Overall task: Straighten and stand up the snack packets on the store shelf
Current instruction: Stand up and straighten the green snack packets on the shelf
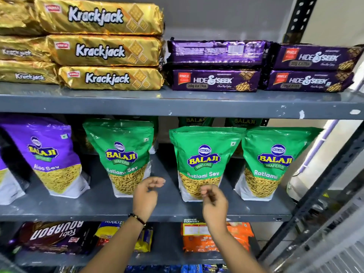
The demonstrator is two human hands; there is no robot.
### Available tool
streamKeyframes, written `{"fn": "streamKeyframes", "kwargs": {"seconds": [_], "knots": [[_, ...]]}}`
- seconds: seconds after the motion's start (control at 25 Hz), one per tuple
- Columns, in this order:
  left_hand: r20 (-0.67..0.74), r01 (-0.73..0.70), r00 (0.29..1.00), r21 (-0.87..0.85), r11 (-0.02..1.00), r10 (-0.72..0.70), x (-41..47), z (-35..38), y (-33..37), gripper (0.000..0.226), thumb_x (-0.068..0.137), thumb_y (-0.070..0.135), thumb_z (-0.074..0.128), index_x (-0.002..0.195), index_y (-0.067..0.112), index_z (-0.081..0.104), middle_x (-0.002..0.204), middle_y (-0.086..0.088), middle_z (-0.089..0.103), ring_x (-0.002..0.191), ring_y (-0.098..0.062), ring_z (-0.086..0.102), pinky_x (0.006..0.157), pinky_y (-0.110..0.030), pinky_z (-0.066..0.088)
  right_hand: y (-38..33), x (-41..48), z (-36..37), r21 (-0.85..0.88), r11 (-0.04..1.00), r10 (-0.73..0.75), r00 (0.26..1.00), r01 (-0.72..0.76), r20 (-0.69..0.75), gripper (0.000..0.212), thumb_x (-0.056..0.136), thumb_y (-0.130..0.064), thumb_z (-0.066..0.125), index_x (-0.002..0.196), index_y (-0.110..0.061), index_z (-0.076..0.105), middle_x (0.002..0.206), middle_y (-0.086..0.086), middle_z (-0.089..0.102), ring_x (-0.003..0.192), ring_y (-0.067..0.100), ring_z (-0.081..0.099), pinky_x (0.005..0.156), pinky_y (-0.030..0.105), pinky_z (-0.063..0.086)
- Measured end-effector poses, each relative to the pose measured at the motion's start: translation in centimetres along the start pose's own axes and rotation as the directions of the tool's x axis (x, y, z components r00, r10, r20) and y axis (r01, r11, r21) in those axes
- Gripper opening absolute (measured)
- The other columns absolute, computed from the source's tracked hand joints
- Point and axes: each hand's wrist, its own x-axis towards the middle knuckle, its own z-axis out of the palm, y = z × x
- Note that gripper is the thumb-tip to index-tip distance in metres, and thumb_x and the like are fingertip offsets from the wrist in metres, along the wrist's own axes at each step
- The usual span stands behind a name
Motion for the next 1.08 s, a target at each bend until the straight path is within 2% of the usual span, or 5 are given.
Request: {"fn": "streamKeyframes", "kwargs": {"seconds": [0.28, 0.44, 0.64, 0.88, 1.08], "knots": [[-0.307, 0.022, 0.947, -0.223, 0.975, -0.091, 3.3, -12.0, -2.3, 0.05, 0.076, -0.024, 0.037, 0.08, 0.021, 0.058, 0.077, 0.007, 0.067, 0.064, 0.005, 0.062, 0.059, -0.003, 0.048, -0.7, -1.1, 11.1, 0.098, 0.971, 0.183, 0.945, -0.216, 0.27, 0.056, 0.072, 0.028, 0.035, 0.074, -0.023, 0.058, 0.081, 0.005, 0.06, 0.057, -0.003, 0.058, 0.06, 0.007, 0.046], [-0.008, 0.172, 0.984, -0.242, 0.955, -0.179, 5.4, -15.7, -2.1, 0.069, 0.073, -0.031, 0.029, 0.133, 0.004, 0.034, 0.13, -0.009, 0.04, 0.115, -0.013, 0.046, 0.053, -0.009, 0.046, -0.2, -0.1, 15.4, 0.101, 0.934, 0.3, 0.906, -0.343, 0.3, 0.06, 0.073, 0.032, 0.025, 0.116, -0.002, 0.05, 0.12, 0.007, 0.05, 0.094, 0.009, 0.057, 0.064, 0.004, 0.044], [0.337, 0.265, 0.919, -0.147, 0.953, -0.203, 5.7, -16.0, -0.9, 0.092, 0.066, -0.034, 0.028, 0.143, 0.015, 0.017, 0.147, -0.001, 0.03, 0.134, -0.02, 0.031, 0.065, -0.017, 0.049, -1.0, -0.3, 16.7, 0.053, 0.953, 0.25, 0.876, -0.297, 0.413, 0.078, 0.073, 0.031, 0.023, 0.14, -0.009, 0.025, 0.146, 0.008, 0.033, 0.129, 0.023, 0.038, 0.069, 0.014, 0.043], [0.398, 0.264, 0.898, -0.141, 0.954, -0.19, 4.6, -16.2, -0.6, 0.09, 0.068, -0.036, 0.028, 0.142, 0.014, 0.015, 0.152, -0.007, 0.025, 0.138, -0.022, 0.027, 0.103, -0.044, 0.035, -0.7, -0.6, 16.4, -0.028, 0.949, 0.292, 0.848, -0.313, 0.442, 0.073, 0.08, 0.022, 0.021, 0.139, -0.02, 0.031, 0.148, 0.006, 0.035, 0.135, 0.021, 0.035, 0.055, 0.007, 0.042], [0.389, 0.272, 0.897, -0.103, 0.957, -0.212, 3.3, -16.2, -0.3, 0.09, 0.069, -0.036, 0.028, 0.143, 0.014, 0.013, 0.152, -0.007, 0.023, 0.139, -0.022, 0.026, 0.106, -0.057, 0.024, -0.9, -1.4, 15.4, -0.062, 0.95, 0.297, 0.827, -0.305, 0.478, 0.084, 0.072, 0.029, 0.017, 0.14, -0.019, 0.028, 0.15, 0.003, 0.03, 0.136, 0.02, 0.031, 0.09, 0.011, 0.037]]}}
